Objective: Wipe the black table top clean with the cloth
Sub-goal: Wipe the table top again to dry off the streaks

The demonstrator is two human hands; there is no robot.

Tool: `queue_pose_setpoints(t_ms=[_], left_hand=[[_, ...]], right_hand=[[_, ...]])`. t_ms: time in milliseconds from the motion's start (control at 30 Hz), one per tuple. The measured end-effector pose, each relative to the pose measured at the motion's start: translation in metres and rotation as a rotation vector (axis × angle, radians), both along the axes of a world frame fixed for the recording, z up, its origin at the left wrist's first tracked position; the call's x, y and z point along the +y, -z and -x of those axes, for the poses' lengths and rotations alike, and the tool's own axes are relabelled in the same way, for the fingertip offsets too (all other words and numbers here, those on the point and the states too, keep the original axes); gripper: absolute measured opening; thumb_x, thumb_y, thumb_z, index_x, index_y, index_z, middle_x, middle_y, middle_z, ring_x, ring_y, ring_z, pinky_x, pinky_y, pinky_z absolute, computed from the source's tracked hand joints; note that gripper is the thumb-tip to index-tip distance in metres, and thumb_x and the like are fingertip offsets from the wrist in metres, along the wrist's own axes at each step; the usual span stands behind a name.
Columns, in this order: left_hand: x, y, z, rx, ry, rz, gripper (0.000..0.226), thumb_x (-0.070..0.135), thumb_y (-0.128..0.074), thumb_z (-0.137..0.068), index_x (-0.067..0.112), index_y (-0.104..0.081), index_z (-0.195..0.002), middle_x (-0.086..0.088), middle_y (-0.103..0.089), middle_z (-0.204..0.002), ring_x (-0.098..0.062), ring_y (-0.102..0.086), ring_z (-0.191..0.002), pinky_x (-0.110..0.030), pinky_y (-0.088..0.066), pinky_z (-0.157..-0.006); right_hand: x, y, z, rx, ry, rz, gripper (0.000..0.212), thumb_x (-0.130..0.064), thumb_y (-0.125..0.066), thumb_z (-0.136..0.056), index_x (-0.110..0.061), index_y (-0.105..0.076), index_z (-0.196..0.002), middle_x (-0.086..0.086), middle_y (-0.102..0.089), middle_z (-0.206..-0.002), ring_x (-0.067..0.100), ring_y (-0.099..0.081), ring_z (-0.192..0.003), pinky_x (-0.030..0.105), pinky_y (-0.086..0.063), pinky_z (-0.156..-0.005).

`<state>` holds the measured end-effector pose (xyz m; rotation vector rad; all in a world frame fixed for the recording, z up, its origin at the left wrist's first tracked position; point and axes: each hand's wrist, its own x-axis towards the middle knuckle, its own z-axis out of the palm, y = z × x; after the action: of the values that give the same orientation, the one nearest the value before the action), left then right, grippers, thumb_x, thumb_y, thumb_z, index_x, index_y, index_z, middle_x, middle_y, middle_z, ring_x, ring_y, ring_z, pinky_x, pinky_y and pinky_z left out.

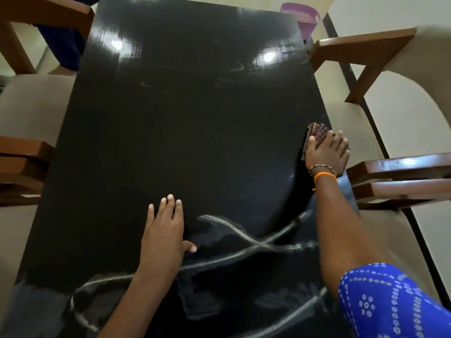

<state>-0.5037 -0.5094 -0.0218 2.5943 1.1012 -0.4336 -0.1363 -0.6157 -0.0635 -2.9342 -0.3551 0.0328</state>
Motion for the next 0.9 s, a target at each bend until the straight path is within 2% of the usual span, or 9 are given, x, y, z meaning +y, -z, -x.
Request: queue_pose_setpoints(t_ms=[100, 233, 433, 533, 667, 833, 900], left_hand=[[0.000, -0.001, -0.001, -0.018, -0.002, 0.012, 0.104, 0.045, -0.068, -0.074, 0.010, -0.004, -0.148, -0.010, -0.004, -0.158, -0.021, 0.001, -0.146, -0.037, 0.007, -0.115], [0.000, 0.000, 0.002, -0.040, -0.014, 0.033, 0.104, 0.044, -0.070, -0.073, 0.010, -0.006, -0.148, -0.009, -0.004, -0.158, -0.020, 0.001, -0.146, -0.037, 0.005, -0.116], [0.000, -0.002, 0.006, -0.056, -0.043, 0.065, 0.102, 0.040, -0.071, -0.074, 0.011, -0.007, -0.148, -0.007, -0.003, -0.158, -0.023, 0.003, -0.145, -0.040, 0.001, -0.116], [-0.014, -0.003, 0.013, -0.106, -0.088, 0.043, 0.096, 0.038, -0.067, -0.079, 0.010, -0.006, -0.148, -0.007, -0.005, -0.158, -0.023, 0.005, -0.145, -0.042, -0.002, -0.117], [-0.043, -0.007, 0.011, -0.181, -0.069, 0.008, 0.086, 0.042, -0.055, -0.087, 0.010, -0.003, -0.148, -0.007, -0.003, -0.158, -0.021, 0.005, -0.145, -0.038, -0.001, -0.117], [-0.074, -0.010, -0.006, -0.225, 0.024, 0.013, 0.083, 0.039, -0.057, -0.087, 0.015, -0.006, -0.148, -0.001, -0.005, -0.158, -0.019, 0.005, -0.145, -0.037, 0.002, -0.116], [-0.088, -0.007, -0.006, -0.212, 0.065, 0.012, 0.085, 0.038, -0.059, -0.086, 0.017, -0.005, -0.148, 0.000, -0.005, -0.158, -0.018, 0.006, -0.145, -0.036, 0.004, -0.116]], right_hand=[[0.029, 0.001, 0.035, 0.006, -0.090, -0.001, 0.069, -0.046, -0.036, -0.095, -0.005, -0.019, -0.148, 0.017, -0.011, -0.158, 0.035, -0.007, -0.146, 0.049, -0.004, -0.119], [0.092, 0.002, 0.101, 0.045, -0.316, -0.005, 0.077, -0.051, -0.039, -0.092, -0.006, -0.013, -0.149, 0.016, -0.004, -0.159, 0.035, -0.002, -0.147, 0.048, 0.002, -0.119], [0.169, 0.001, 0.228, 0.183, -0.887, 0.032, 0.080, -0.055, -0.038, -0.091, -0.012, -0.004, -0.151, 0.009, 0.005, -0.160, 0.030, 0.009, -0.147, 0.044, 0.010, -0.117], [0.164, 0.001, 0.241, 0.195, -1.095, 0.075, 0.077, -0.054, -0.036, -0.093, -0.015, -0.003, -0.151, 0.005, 0.006, -0.160, 0.025, 0.009, -0.147, 0.041, 0.008, -0.118], [0.116, -0.001, 0.201, 0.144, -1.084, 0.058, 0.075, -0.054, -0.036, -0.093, -0.018, -0.005, -0.151, 0.002, 0.001, -0.161, 0.021, 0.004, -0.148, 0.039, 0.004, -0.119], [0.048, -0.007, 0.107, 0.112, -0.786, 0.040, 0.070, -0.049, -0.037, -0.094, -0.020, -0.008, -0.151, 0.001, -0.002, -0.161, 0.022, 0.002, -0.148, 0.041, 0.004, -0.119], [0.023, -0.008, 0.066, 0.123, -0.637, 0.060, 0.069, -0.048, -0.035, -0.095, -0.022, -0.007, -0.151, 0.000, 0.000, -0.161, 0.022, 0.003, -0.148, 0.046, 0.003, -0.118]])
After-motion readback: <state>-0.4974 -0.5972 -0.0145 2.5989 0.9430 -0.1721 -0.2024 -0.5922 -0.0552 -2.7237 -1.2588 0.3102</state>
